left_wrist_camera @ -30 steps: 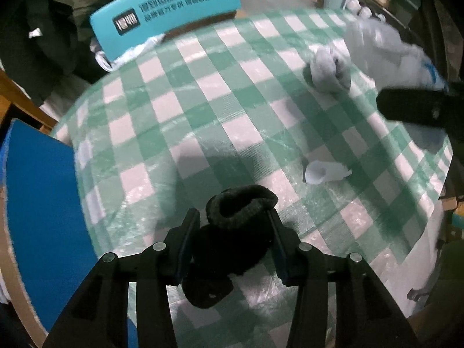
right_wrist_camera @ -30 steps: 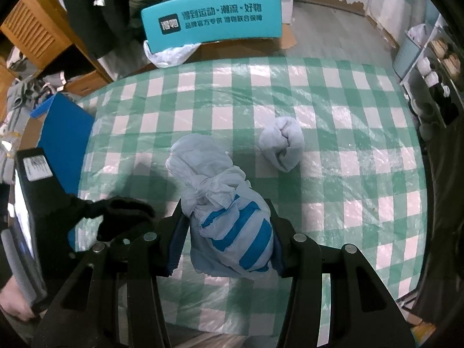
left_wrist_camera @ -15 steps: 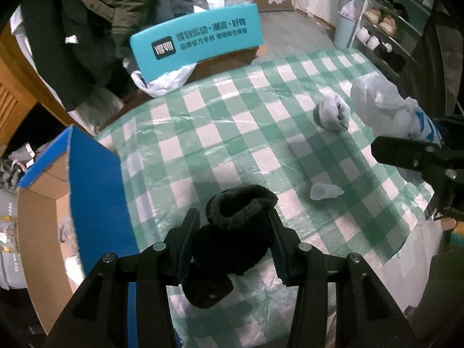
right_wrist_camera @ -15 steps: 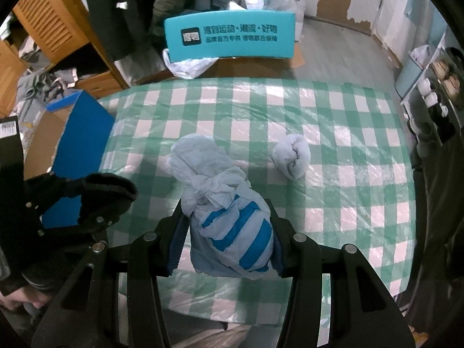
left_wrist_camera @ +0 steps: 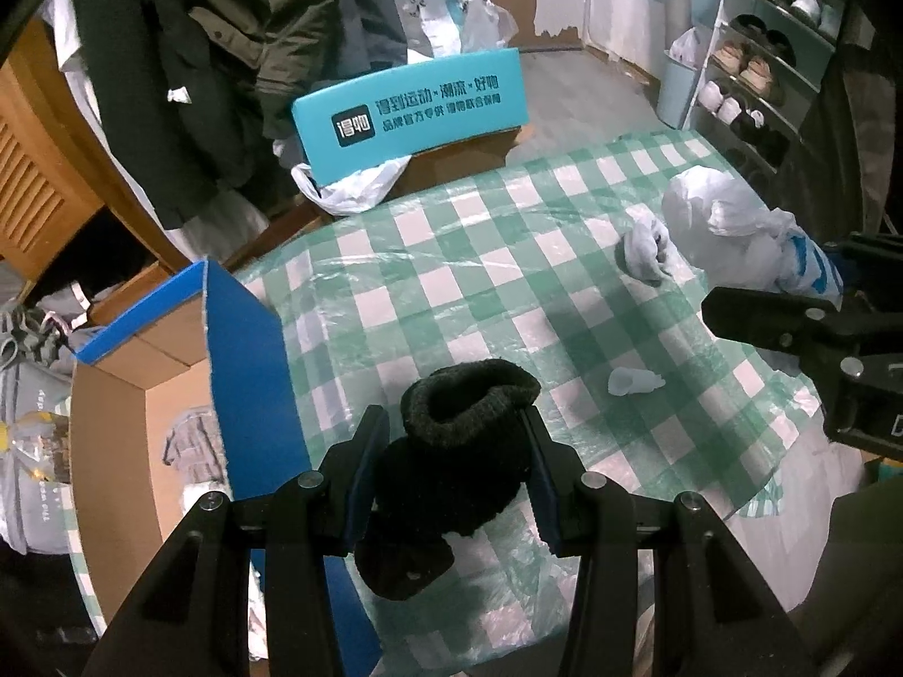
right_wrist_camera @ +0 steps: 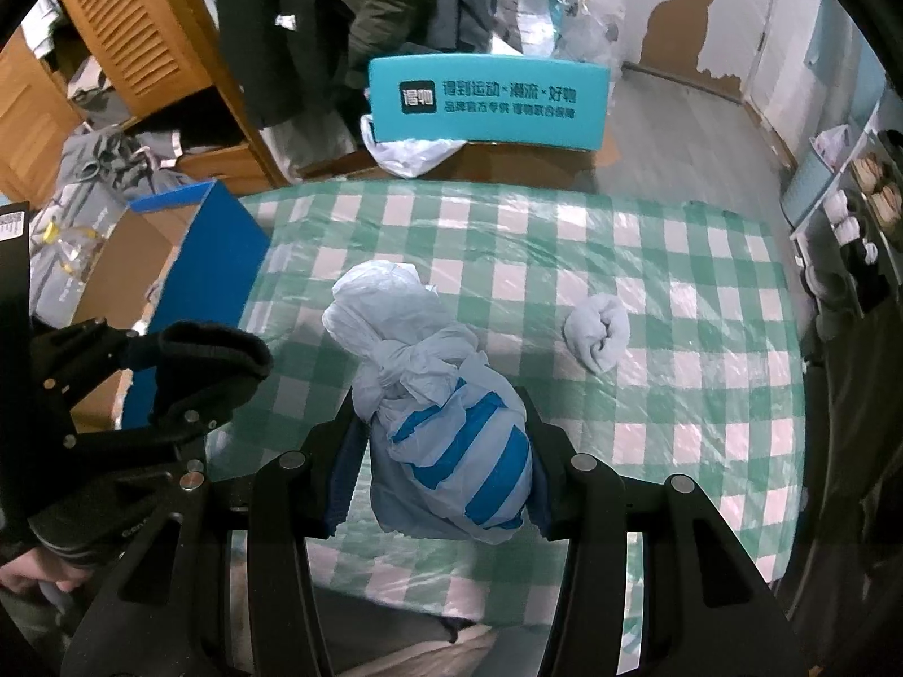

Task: Organize soft objects
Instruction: 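Carry the black sock and striped sock over the cardboard box with both grippers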

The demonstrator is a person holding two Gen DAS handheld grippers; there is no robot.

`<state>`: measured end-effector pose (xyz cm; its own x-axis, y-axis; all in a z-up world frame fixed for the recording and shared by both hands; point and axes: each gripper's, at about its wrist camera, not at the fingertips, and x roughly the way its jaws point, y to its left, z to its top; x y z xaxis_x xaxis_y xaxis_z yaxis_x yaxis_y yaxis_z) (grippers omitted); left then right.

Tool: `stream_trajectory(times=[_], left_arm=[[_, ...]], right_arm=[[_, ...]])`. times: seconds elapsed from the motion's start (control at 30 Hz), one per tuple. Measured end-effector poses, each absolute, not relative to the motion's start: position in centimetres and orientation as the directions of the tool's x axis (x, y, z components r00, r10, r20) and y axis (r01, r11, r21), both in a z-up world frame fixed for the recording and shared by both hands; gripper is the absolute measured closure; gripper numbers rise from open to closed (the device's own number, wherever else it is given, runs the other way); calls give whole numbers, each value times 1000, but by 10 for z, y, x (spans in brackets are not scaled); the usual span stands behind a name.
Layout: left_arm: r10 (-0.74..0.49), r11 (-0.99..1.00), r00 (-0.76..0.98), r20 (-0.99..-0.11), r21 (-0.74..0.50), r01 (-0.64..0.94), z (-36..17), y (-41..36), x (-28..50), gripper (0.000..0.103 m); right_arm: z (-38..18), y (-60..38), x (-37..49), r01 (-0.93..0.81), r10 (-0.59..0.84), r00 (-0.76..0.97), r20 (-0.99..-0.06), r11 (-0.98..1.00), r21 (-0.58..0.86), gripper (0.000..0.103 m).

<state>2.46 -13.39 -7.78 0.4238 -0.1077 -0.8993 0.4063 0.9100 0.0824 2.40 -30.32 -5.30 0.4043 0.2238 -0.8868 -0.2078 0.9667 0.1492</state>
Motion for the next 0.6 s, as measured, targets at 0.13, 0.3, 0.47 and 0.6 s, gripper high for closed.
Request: stream_trajectory(times=[0.13, 0.3, 0.47, 0.6], left_arm=[[-109, 913, 437, -893, 84, 399, -72, -128, 22, 56], [-108, 919, 453, -885, 85, 385, -63, -117, 18, 56], [-109, 925, 470, -876, 84, 370, -54, -105, 14, 56], [-106, 934, 482, -870, 79, 348, -49, -91, 13, 56]], right_arm=[[-45, -297, 22, -222, 230, 416, -880, 964, 147, 55], [-37, -287, 20, -239, 239, 426, -873, 960, 147, 55], [-32, -275, 18, -261, 250, 428, -869, 954, 146, 55], [-28, -262, 18, -280, 260, 426, -867, 949, 147, 55]])
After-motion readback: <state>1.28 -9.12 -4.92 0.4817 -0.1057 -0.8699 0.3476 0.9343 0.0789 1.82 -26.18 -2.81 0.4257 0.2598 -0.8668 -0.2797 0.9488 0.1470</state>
